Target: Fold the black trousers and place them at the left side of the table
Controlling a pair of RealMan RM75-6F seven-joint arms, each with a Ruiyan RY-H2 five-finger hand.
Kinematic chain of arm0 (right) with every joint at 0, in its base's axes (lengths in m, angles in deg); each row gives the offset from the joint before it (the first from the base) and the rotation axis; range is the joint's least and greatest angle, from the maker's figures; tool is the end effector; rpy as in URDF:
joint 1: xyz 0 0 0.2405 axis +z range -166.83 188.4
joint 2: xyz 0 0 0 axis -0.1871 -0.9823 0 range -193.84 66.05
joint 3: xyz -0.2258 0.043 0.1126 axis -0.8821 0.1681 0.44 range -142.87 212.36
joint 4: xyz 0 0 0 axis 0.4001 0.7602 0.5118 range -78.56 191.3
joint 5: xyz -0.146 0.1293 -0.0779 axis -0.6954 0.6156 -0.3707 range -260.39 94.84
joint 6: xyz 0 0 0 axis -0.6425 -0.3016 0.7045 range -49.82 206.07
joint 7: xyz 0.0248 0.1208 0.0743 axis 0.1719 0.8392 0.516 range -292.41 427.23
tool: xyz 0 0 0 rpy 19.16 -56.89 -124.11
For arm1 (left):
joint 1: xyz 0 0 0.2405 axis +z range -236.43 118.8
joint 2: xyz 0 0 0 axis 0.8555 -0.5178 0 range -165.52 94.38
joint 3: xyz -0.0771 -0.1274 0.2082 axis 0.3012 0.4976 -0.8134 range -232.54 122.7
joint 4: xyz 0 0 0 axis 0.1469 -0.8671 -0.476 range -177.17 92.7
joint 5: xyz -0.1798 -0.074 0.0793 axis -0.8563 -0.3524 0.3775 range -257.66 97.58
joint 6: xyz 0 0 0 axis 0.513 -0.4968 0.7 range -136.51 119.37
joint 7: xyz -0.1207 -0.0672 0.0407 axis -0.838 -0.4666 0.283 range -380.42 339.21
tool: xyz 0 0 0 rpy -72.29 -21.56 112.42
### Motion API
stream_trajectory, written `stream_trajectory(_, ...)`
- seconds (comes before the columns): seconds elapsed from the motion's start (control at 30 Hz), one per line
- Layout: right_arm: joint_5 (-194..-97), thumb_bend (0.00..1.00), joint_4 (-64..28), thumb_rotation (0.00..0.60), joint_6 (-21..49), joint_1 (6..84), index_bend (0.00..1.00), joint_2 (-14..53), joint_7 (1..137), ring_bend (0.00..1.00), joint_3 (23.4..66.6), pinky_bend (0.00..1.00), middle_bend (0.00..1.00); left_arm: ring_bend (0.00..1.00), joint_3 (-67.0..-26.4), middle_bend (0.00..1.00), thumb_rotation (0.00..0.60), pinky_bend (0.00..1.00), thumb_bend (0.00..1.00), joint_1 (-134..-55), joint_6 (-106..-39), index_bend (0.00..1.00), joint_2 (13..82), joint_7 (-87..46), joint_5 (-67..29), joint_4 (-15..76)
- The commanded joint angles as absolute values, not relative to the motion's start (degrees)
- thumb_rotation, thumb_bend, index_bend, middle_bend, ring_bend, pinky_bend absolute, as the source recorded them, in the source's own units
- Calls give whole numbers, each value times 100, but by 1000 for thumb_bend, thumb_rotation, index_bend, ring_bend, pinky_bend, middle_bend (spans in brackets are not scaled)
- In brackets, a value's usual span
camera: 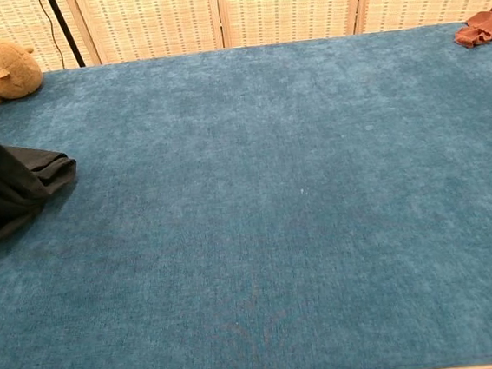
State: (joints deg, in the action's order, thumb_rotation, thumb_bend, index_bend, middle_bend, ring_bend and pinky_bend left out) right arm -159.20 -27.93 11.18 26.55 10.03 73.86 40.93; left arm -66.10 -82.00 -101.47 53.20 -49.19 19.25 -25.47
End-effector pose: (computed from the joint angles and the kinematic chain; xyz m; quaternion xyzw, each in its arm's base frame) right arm -0.3130 -0.2507 0.0903 0.5923 -0.4937 0.3801 0.5110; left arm -0.3609 0.2890 0.1433 -0.8063 -0.1225 -0.3496 0.4611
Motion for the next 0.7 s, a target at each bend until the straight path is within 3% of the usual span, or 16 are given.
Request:
stream_trajectory(0.03, -15994, 0, -2876, 600, 1056, 2633, 0, 958, 7396, 0, 4065, 0, 0, 105, -6485, 0, 590, 333, 102, -7967, -10654, 0, 5077, -5052, 1857, -2199)
stream_trajectory(0.23, -16108, 0, -3027, 600, 950, 2586, 0, 857, 7442, 0, 4020, 0, 0, 57, -6244, 0, 591, 311, 52, -7793, -11012, 0, 4769, -5463, 1664, -1549)
stream_trajectory(0.43, -16231, 0, -3042, 600, 722, 2527, 0, 800, 7258, 0, 4006, 0, 0, 0, -6091, 0, 576, 206, 38, -7748, -10878, 0, 4239, -5839, 1508, 63)
stream_trajectory(0.6, -16290, 0, -3148, 600, 525, 2443, 0, 722, 7196, 0, 4001, 0, 0, 0, -5905, 0, 566, 172, 38, -7696, -10589, 0, 3941, -5451, 1253, 1591)
stream_trajectory(0.7, -16299, 0, -3185, 600, 483, 2409, 0, 667, 7165, 0, 3985, 0, 0, 0, -5815, 0, 591, 166, 40, -7639, -10383, 0, 3866, -5304, 1067, 2282)
